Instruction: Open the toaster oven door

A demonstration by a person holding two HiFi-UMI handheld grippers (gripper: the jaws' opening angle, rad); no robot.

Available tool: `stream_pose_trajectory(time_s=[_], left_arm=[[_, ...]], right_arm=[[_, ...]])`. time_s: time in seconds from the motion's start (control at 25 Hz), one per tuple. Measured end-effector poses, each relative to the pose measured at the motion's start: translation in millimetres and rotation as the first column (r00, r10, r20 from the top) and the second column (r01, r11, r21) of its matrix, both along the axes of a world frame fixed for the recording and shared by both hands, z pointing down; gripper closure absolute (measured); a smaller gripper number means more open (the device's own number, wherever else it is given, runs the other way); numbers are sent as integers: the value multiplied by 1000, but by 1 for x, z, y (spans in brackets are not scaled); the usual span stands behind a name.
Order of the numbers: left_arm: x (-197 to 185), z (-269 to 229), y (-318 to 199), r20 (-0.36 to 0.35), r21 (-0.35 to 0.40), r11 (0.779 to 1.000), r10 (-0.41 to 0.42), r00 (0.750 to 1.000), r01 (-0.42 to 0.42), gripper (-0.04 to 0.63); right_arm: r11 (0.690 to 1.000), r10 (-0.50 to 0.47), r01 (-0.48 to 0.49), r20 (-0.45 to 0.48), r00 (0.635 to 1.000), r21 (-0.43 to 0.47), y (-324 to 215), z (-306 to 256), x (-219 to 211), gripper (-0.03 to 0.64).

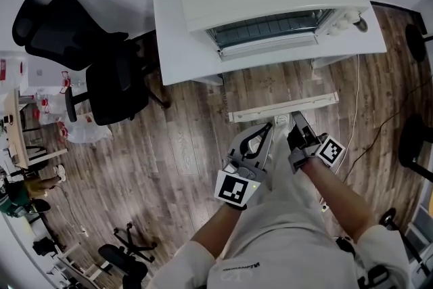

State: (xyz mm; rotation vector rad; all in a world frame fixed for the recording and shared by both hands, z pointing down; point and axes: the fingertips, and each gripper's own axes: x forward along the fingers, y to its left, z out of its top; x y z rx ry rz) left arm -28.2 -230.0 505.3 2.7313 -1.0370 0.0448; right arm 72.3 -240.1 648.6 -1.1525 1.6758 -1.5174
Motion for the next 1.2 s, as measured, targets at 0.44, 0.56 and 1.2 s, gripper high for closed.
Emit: stream_pose_trajectory(time_s=[0.44,0.56,1.2], left_arm=[[-7,36,-7,20,-16,1000,7,1000,-6,588],[-9,46,-10,21,-27,1000,-1,1000,1,588],[-3,81,-22,3,-7,1000,-23,1000,23,588]], right_arm=[[998,17,-18,-7,1000,-53,-4,48,-2,541],[997,21,-22,-12,1000,-67,-5,59,-2,541],[996,35,-36,-9,999,-77,-17,103,0,541]])
